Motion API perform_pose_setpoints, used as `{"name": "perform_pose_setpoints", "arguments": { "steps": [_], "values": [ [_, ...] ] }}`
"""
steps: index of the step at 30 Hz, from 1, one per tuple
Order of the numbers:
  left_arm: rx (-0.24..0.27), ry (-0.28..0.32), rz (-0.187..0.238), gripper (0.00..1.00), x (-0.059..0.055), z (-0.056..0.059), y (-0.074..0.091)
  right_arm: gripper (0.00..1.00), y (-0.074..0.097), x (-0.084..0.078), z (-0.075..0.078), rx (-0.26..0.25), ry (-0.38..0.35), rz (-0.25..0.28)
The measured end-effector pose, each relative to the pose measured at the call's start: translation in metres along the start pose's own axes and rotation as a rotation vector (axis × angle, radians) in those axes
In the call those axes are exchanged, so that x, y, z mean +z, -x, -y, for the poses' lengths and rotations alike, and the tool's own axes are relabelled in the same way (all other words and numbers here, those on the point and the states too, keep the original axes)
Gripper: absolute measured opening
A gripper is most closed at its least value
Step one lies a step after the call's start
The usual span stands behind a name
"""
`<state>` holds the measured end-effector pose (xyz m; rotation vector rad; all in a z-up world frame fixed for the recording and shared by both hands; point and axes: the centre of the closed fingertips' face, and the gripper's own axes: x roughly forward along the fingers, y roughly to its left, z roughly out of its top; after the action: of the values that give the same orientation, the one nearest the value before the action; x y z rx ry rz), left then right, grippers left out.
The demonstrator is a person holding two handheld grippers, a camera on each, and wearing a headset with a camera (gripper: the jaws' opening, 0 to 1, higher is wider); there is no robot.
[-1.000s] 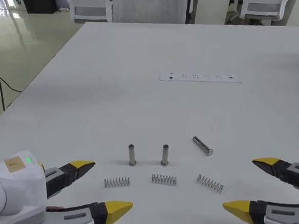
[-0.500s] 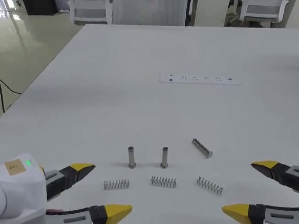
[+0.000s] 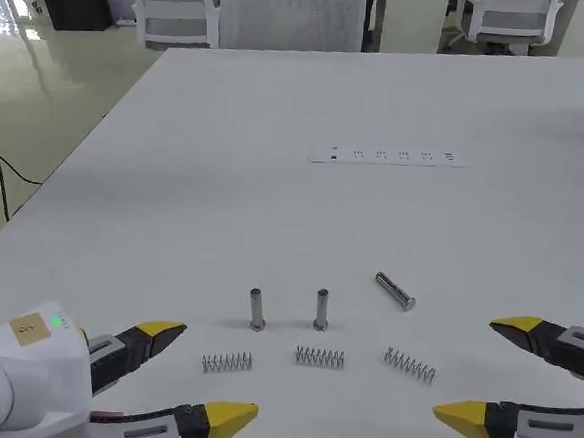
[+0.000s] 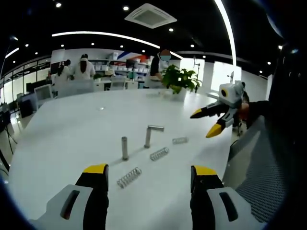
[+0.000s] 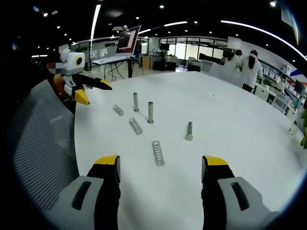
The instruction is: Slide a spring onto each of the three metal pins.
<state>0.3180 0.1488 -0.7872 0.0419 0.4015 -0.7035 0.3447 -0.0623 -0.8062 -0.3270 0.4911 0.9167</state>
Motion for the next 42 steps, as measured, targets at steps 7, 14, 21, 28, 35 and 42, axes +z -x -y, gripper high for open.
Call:
{"name": "perform_pose_setpoints", "arguments": {
  "steps": [7,14,21,28,35,42],
  "values": [
    [0.002,-0.001,0.000,0.65,0.000,0.000,0.000,0.68,-0.001,0.002,0.002,-0.003,0.001,0.005],
    [0.004,-0.002,-0.001,0.65,0.000,0.000,0.000,0.68,-0.001,0.005,0.005,-0.007,-0.003,0.010],
    [0.002,-0.004,-0.004,0.65,-0.001,0.000,0.000,0.68,-0.005,0.015,0.011,-0.009,0.022,0.011],
    [0.001,-0.003,-0.004,0.65,-0.001,0.001,0.000,0.68,-0.008,0.022,0.019,-0.008,0.049,0.006],
    [0.005,-0.001,-0.002,0.64,0.000,-0.001,0.000,0.68,-0.016,0.029,0.027,-0.010,0.066,0.002],
    [0.008,0.000,-0.002,0.64,0.000,-0.001,0.001,0.68,-0.022,0.029,0.032,-0.007,0.077,-0.013]
  ]
}}
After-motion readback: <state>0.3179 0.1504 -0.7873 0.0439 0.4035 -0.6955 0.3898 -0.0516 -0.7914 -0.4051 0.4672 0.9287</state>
